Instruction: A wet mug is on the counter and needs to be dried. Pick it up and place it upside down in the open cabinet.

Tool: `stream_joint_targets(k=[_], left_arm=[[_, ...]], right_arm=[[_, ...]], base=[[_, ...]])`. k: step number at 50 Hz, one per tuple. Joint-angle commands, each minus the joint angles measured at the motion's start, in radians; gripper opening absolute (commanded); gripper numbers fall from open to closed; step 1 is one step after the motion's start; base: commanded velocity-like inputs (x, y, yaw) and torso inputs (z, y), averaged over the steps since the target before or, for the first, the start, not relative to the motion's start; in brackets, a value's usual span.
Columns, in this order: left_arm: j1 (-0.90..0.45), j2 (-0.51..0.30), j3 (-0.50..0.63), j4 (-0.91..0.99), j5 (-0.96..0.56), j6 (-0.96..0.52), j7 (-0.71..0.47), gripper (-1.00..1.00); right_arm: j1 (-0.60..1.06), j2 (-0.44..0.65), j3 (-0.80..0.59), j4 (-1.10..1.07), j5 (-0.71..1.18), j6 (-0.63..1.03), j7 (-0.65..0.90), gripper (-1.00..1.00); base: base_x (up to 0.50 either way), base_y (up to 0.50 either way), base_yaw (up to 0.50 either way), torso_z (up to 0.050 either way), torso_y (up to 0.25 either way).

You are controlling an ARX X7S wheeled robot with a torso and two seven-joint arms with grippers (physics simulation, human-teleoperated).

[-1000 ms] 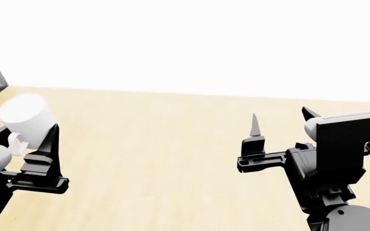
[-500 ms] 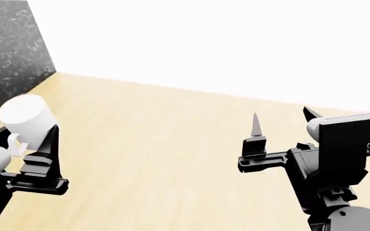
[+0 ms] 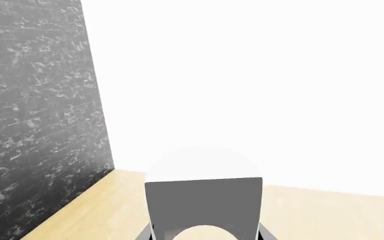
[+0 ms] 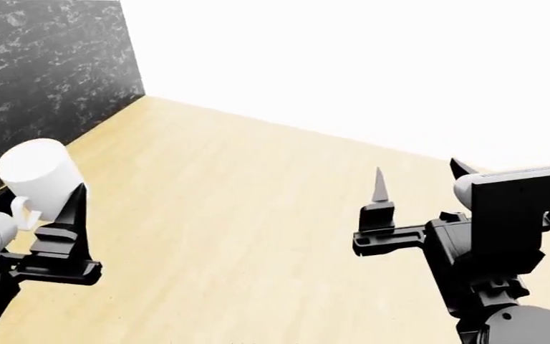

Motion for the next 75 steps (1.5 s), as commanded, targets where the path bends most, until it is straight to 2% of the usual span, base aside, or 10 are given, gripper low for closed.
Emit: stream_joint_targets(k=[1, 11, 26, 45, 64, 75], left_arm=[[-0.027, -0.003, 0.007, -0.008, -0.016, 0.002, -0.032, -1.00], [0.009, 0.020, -0.038, 0.010, 0.001, 0.013, -0.051, -1.00], [-0.113, 0.080, 0.099, -0.083, 0.100, -0.011, -0.146, -1.00], [-0.269, 0.161, 0.289, -0.164, 0.178, -0.049, -0.096, -1.00], [-0.313, 0.191, 0.355, -0.112, 0.199, -0.068, -0.102, -1.00], [-0.394, 0.210, 0.389, -0.091, 0.190, -0.086, -0.101, -1.00]], right_arm=[[-0.004, 0.002, 0.002, 0.001, 0.001, -0.005, 0.000, 1.00], [-0.010, 0.001, 0.000, 0.000, -0.004, -0.009, -0.002, 1.00], [-0.018, -0.038, -0.026, 0.021, -0.033, -0.017, -0.032, 1.00], [0.002, -0.134, -0.088, 0.097, -0.090, -0.024, -0.129, 1.00], [0.020, -0.218, -0.159, 0.154, -0.153, -0.024, -0.209, 1.00], [0.037, -0.267, -0.172, 0.198, -0.185, -0.049, -0.246, 1.00]], base=[[-0.01, 0.02, 0.50, 0.000, 0.000], [-0.01, 0.02, 0.50, 0.000, 0.000], [-0.01, 0.01, 0.50, 0.000, 0.000], [-0.01, 0.02, 0.50, 0.000, 0.000], [-0.01, 0.01, 0.50, 0.001, 0.000], [-0.01, 0.01, 0.50, 0.000, 0.000]])
